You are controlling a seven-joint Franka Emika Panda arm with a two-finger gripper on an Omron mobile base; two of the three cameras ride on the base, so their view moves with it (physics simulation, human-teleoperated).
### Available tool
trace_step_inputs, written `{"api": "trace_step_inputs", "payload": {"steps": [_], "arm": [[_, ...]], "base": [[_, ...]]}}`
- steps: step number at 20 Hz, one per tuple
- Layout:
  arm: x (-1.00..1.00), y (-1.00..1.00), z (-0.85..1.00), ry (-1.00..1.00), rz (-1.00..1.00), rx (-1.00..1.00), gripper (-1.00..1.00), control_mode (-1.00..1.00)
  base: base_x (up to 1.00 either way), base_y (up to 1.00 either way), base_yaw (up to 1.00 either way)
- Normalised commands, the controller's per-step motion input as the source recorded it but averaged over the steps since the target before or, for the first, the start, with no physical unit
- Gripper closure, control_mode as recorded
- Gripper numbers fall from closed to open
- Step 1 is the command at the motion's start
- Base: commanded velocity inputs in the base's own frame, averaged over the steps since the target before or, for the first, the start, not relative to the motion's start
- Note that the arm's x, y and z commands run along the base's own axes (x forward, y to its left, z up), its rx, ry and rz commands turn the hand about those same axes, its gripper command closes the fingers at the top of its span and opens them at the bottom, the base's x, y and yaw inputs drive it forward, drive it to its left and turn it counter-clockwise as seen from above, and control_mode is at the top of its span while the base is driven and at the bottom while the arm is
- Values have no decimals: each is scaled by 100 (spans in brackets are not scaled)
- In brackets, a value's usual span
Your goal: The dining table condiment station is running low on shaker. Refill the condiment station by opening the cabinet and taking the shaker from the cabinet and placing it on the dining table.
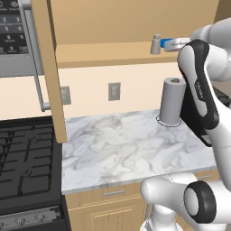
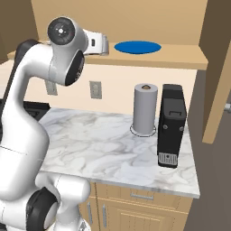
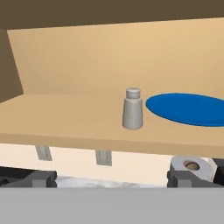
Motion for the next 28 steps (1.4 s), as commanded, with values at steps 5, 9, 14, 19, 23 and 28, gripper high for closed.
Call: {"api": "trace_step_inputs", "payload": {"steps": [5, 9, 14, 19, 23, 28], "arm": [[36, 0, -1, 0, 0, 0, -100, -100], [32, 0, -4, 0, 0, 0, -100, -100], [32, 0, 0, 4, 0, 0, -100, -100], [34, 0, 0, 7, 0, 0, -100, -100], [37, -7, -4, 5, 0, 0, -100, -100], [33, -13, -8, 0, 0, 0, -100, -100]], "base": [[0, 0, 0], [0, 0, 0], [0, 0, 0], [0, 0, 0], [0, 0, 0], [0, 0, 0]]}}
